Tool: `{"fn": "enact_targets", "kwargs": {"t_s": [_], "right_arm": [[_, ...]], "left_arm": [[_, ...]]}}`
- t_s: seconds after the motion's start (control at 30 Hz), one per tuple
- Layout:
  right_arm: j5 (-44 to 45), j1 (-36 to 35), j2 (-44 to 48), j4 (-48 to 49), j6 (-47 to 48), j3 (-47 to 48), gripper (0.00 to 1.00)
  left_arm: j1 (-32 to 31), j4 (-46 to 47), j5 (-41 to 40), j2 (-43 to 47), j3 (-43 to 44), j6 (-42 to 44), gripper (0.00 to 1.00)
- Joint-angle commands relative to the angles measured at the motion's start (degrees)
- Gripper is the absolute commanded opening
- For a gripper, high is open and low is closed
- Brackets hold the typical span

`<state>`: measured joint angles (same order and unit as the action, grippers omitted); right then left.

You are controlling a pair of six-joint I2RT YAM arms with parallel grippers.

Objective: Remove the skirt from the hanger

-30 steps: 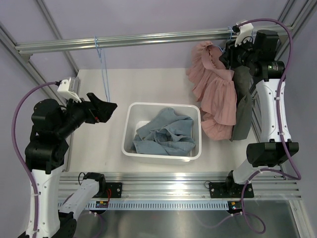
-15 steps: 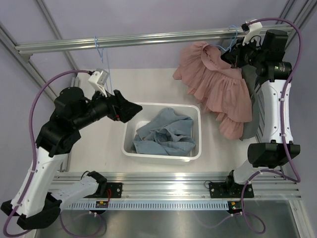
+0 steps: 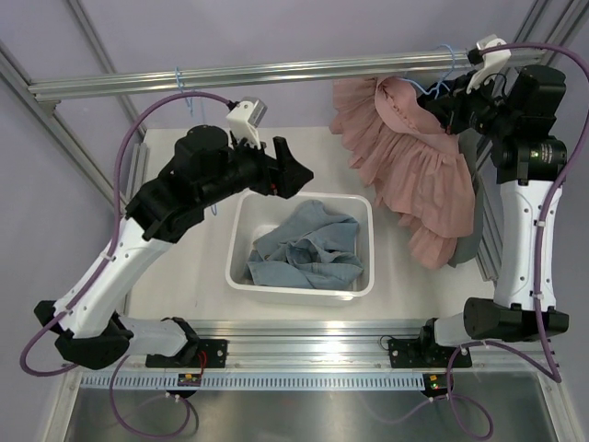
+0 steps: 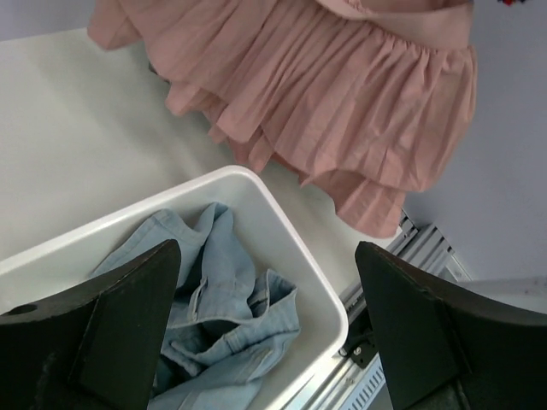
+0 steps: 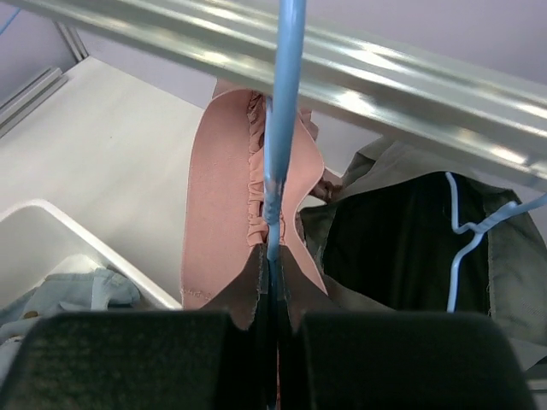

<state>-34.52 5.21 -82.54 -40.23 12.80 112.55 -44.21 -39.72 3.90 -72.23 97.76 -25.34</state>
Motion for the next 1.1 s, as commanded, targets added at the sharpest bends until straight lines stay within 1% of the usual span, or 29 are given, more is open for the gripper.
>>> {"fn": "enact_targets", "kwargs": {"t_s": [0.0, 0.1, 0.17, 0.23, 0.27, 0.33, 0.37, 0.47, 0.57, 0.67, 0.77, 0.8, 0.9, 1.0, 1.03, 1.07], "right_arm": [[-3.26, 0.15, 4.75, 1.30, 3.01, -4.51, 0.00], [-3.80, 0.15, 9.05, -1.08, 6.53, -9.43, 0.00], [-3.80, 0.15, 12.30, -2.74, 8.72, -11.73, 0.00], [-3.62, 0.15, 14.51, -3.89, 9.96, -14.72, 0.00], [-3.36, 0.15, 16.60, -4.24, 10.58, -15.77, 0.00], [-2.57, 0.15, 18.37, -4.60, 10.76, -18.24, 0.00], [-2.39, 0.15, 19.86, -4.68, 10.50, -18.94, 0.00], [-1.69, 0.15, 21.80, -4.60, 9.70, -21.32, 0.00], [-1.60, 0.15, 22.86, -4.51, 8.74, -22.81, 0.00], [-1.86, 0.15, 24.09, -3.72, 7.77, -24.13, 0.00], [-2.30, 0.15, 24.45, -3.54, 6.63, -24.84, 0.00], [-2.48, 0.15, 24.53, -3.54, 6.37, -24.92, 0.00], [-2.92, 0.15, 25.15, -3.63, 5.66, -25.45, 0.00], [-2.92, 0.15, 25.94, -4.07, 5.48, -25.98, 0.00], [-2.57, 0.15, 26.38, -4.33, 5.48, -26.15, 0.00], [-1.96, 0.15, 26.47, -4.59, 5.66, -26.42, 0.00]], "left_arm": [[-1.58, 7.10, -5.48, -3.09, 3.23, -1.20, 0.87], [-2.90, 8.96, -6.54, -7.92, 6.21, -1.90, 0.85], [-3.78, 8.96, -6.98, -12.66, 10.34, -2.43, 0.81], [-4.57, 9.05, -6.98, -15.91, 14.89, -2.52, 0.77], [-4.83, 9.31, -6.80, -19.15, 16.23, -2.43, 0.74], [-5.62, 9.58, -6.98, -22.33, 19.04, -1.82, 0.72], [-5.80, 9.58, -6.72, -25.39, 21.49, -1.47, 0.71], [-6.51, 10.80, -5.66, -29.19, 23.88, -0.85, 0.70], [-7.65, 12.83, -5.92, -32.44, 24.32, 0.82, 0.70], [-8.70, 13.01, -9.08, -34.56, 25.12, 3.54, 0.69], [-8.88, 13.97, -13.46, -35.26, 24.94, 4.86, 0.62], [-8.88, 14.15, -14.09, -35.44, 24.94, 5.56, 0.55], [-8.88, 15.02, -16.81, -36.32, 25.12, 6.96, 0.46], [-8.53, 14.33, -19.10, -38.25, 27.13, 7.68, 0.29], [-8.35, 13.80, -19.80, -38.86, 28.96, 7.33, 0.15], [-7.74, 13.01, -19.81, -39.91, 29.77, 6.54, 0.09]]}}
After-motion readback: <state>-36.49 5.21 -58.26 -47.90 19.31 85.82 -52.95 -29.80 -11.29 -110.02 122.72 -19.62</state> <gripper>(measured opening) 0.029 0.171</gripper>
